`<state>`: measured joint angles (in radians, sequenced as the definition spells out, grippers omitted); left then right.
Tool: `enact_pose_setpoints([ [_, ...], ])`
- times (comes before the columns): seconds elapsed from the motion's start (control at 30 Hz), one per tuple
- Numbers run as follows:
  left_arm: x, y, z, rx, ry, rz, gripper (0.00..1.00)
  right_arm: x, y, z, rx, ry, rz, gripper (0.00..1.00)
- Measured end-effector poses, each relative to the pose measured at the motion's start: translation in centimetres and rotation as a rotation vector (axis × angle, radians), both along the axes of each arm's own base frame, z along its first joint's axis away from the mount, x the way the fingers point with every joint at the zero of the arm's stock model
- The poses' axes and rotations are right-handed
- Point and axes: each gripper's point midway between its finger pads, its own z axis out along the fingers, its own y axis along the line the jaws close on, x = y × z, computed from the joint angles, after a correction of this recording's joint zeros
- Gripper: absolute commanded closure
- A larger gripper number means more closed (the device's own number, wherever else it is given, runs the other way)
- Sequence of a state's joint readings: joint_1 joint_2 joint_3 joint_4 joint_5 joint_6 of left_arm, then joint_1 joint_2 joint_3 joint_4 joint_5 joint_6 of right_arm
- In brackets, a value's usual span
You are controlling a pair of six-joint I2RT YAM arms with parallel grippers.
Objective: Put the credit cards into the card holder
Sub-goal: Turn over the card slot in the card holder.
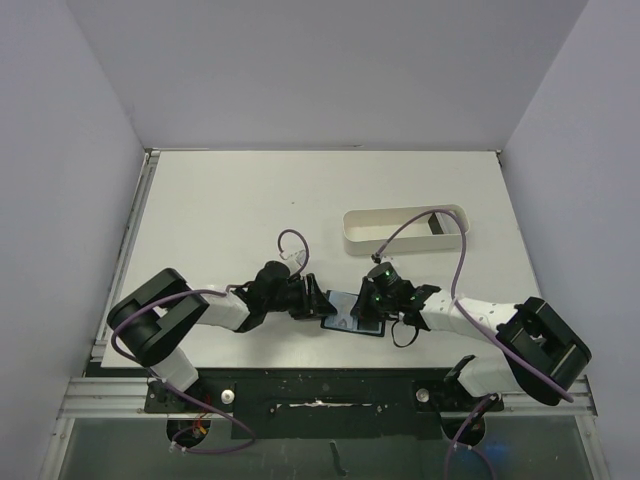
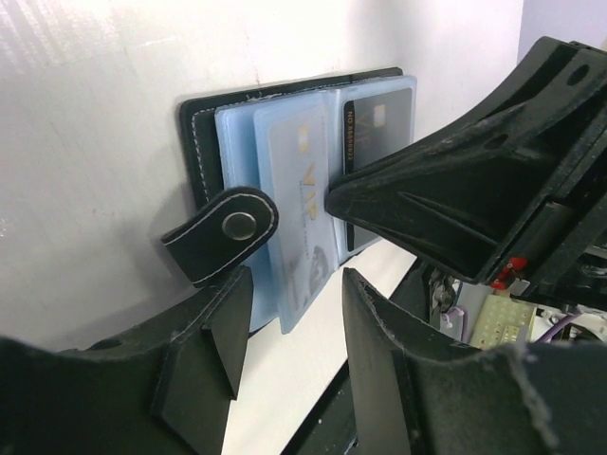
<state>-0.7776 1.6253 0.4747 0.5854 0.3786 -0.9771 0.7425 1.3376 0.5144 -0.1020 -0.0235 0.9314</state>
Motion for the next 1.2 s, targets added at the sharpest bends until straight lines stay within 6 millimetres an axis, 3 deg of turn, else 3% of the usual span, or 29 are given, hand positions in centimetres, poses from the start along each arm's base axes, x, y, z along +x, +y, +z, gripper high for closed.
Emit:
enact_pose_setpoints([
  [0.3, 0.1, -0.5, 0.1, -0.026, 0.006, -0.003, 0.65, 0.0, 0.2, 0.0, 0.017, -0.004, -0.012, 0.91],
  [0.57, -0.1, -0.9, 0.4, -0.035, 0.013, -0.007, 0.83, 0.0, 0.5, 0.0, 0.029, -0.014, -0.010, 0.92],
  [0.7, -0.1, -1.1, 0.5, -0.037, 0.014, -0.010, 1.00, 0.0, 0.5, 0.0, 0.029, -0.016, -0.008, 0.87],
  [0.87, 0.0, -0.9, 0.4, 0.006, 0.024, 0.000, 1.00, -0.2, 0.4, 0.3, 0.017, -0.011, -0.002, 0.82],
  [1.1, 1.2, 0.4, 1.9, 0.121, -0.041, 0.045, 1.00, -0.2, -0.9, 3.5, -0.014, -0.072, -0.010, 0.81],
  [1.2, 1.6, 1.3, 1.9, 0.189, -0.054, 0.065, 0.98, -0.1, -1.5, 3.9, -0.034, -0.092, -0.023, 0.81],
])
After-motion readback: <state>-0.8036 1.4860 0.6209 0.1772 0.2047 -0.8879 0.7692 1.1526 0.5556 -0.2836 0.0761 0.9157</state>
